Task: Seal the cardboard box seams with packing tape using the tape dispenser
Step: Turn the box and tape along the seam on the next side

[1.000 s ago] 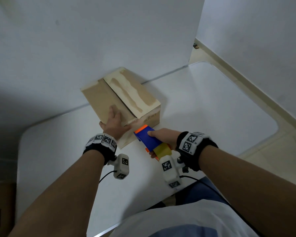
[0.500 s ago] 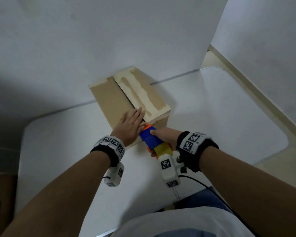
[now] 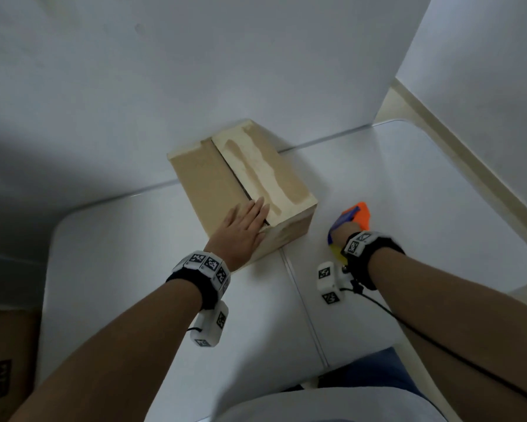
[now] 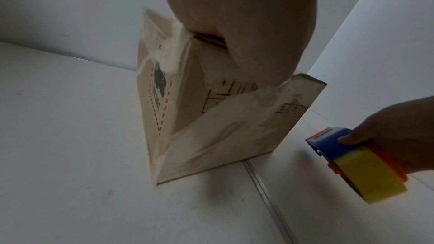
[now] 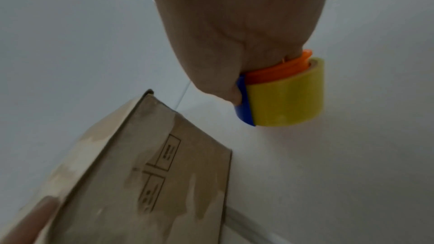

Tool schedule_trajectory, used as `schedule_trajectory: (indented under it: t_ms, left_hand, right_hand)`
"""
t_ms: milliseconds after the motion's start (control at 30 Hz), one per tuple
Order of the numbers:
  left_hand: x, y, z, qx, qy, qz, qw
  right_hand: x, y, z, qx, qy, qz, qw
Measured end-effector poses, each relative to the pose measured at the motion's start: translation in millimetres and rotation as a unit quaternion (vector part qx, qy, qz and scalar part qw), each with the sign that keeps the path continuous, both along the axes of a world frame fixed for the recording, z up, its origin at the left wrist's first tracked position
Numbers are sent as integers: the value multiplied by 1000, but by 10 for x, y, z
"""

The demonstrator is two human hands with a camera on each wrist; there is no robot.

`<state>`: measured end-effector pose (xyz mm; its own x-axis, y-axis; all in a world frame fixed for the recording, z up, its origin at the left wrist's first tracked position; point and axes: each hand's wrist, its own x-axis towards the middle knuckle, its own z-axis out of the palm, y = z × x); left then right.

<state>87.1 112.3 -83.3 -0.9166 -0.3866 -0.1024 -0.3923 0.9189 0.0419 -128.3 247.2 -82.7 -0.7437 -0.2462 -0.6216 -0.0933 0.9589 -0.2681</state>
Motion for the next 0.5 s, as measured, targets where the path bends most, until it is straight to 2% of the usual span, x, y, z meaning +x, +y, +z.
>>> schedule_trajectory:
  t_ms: [33,67,133,167,233,333,367,433,500]
  left_hand:
    - [-6,-12,-1,-2,4,-7,1000]
    - [-8,-2,-3,-1,6,-4,1000]
    - [-12,6,-7,1,-5,-8,1000]
    - [-12,5,5,11,-14,-8,1000]
    - [-10,-4,20,39,11,-8,999]
    - [-71,-135,176,170,48,24,984]
    - [-110,-233,227,187,46,44,980]
    - [-180,-487,292,163,18,72,984]
    - [-205,-707,300,126,-34,61,990]
  right_hand:
    - [19,48,-21,65,60,125,988]
    - [-11,26,-2,72,112,166,977]
    - [-107,-9,11,-29,74,40,996]
    - [-172,-9,-41,-78,55,-18,995]
    - [-181,-94,-10,-129,56,-62,988]
    - [-158,-350,175,-204,120,4,971]
    - [-116,-458,252,-248,123,25,961]
    - [-16,-664,346,-285,99,71,951]
    - [77,-828,304,-264,54,115,956]
